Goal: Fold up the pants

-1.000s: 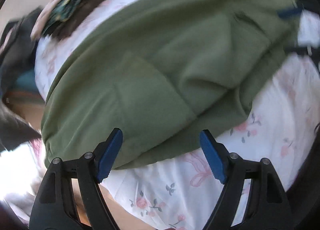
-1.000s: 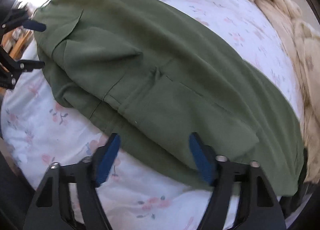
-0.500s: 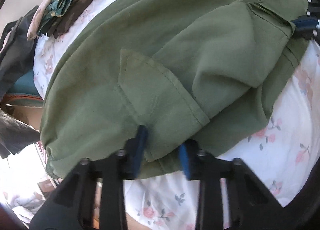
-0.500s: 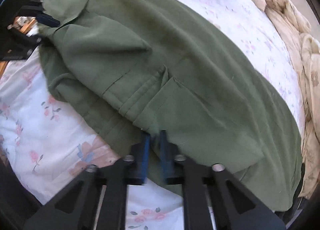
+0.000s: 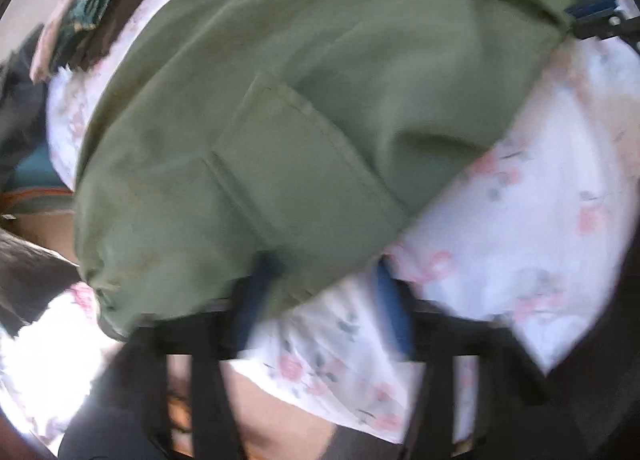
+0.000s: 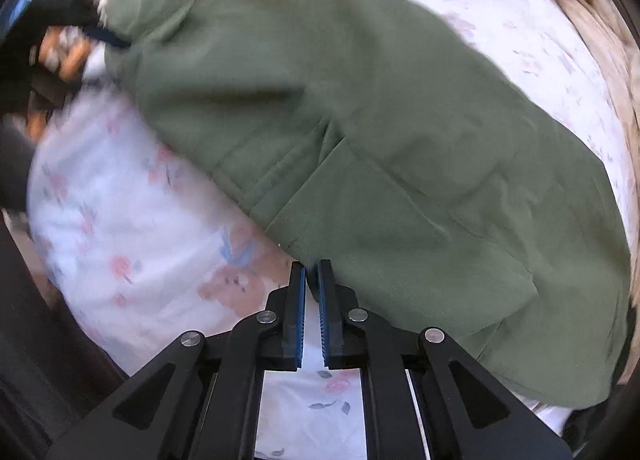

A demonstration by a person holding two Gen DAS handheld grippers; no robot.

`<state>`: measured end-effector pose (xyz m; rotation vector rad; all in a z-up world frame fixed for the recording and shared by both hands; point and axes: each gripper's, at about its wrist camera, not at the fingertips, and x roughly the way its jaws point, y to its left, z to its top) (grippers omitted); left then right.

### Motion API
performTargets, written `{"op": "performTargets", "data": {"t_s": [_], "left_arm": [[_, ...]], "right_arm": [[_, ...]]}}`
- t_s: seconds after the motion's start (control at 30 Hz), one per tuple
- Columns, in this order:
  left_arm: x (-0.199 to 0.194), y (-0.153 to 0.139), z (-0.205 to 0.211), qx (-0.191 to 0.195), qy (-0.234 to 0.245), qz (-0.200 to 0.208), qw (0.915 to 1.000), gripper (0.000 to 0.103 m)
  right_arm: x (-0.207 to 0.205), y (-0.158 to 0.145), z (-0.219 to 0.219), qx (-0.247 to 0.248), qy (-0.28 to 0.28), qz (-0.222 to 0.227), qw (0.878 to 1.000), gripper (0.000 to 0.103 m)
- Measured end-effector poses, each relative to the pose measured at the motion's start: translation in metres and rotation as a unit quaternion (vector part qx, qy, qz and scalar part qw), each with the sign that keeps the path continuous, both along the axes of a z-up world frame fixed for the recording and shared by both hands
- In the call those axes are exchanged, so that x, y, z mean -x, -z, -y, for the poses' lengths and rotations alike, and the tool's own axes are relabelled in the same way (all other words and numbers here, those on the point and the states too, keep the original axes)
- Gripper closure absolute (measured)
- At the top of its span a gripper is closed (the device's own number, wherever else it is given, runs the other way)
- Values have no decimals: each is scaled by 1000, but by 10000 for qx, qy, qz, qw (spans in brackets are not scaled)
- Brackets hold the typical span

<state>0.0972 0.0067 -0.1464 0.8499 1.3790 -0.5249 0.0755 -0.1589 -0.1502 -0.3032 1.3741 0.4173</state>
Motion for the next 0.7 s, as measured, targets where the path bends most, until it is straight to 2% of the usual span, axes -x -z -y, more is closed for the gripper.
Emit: {"op": "performTargets", "data": {"t_s": [0.1, 0.13, 0.17, 0.2, 0.27, 0.33, 0.4, 0.43, 0.5, 0.53, 0.57, 0.63, 0.7], "left_arm": [[-12, -33, -2, 961, -373, -65, 9947, 37], [-24, -43, -3, 1391, -668, 46, 9880, 37], [-34, -47, -3, 1592, -936, 203, 9826, 37], [-45, -48, -3, 1677, -1241, 374, 9773, 37], [-71, -37, -7, 1821, -2109, 573, 9587, 37], [-90, -18, -11, 1932, -2739, 391, 9413, 37], [-101, 2, -16, 1787, -3076, 268, 9342, 37], [-101, 10, -18, 1596, -3113, 241, 9365, 37], [-100, 26, -16, 1086, -2914, 303, 9499, 35], [-96, 32, -14, 919, -2669, 364, 9587, 32], [-94, 32, -14, 845, -2604, 396, 9610, 26], [-93, 29, -24, 800, -2761, 228, 9575, 21], [-93, 26, -35, 768, -2892, 100, 9541, 20]], "right_arm": [[-13, -25, 22, -805, 516, 178, 9953, 94], [-19, -32, 29, -1010, 726, 322, 9917, 94], [-26, -35, 35, -1117, 923, 426, 9885, 94], [-36, -37, 39, -1227, 1168, 481, 9844, 94], [-52, -30, 46, -1491, 1614, 466, 9744, 94], [-76, -14, 54, -1746, 1903, 338, 9655, 94], [-84, 7, 57, -1873, 2139, 94, 9587, 94], [-89, 17, 60, -1831, 2234, -19, 9574, 94], [-91, 35, 62, -1494, 2396, -91, 9593, 98], [-91, 40, 69, -1324, 2475, -101, 9597, 98], [-91, 43, 79, -1232, 2609, -91, 9574, 99], [-87, 38, 106, -1157, 3030, -41, 9459, 99], [-76, 30, 144, -951, 3628, 77, 9270, 99]]}}
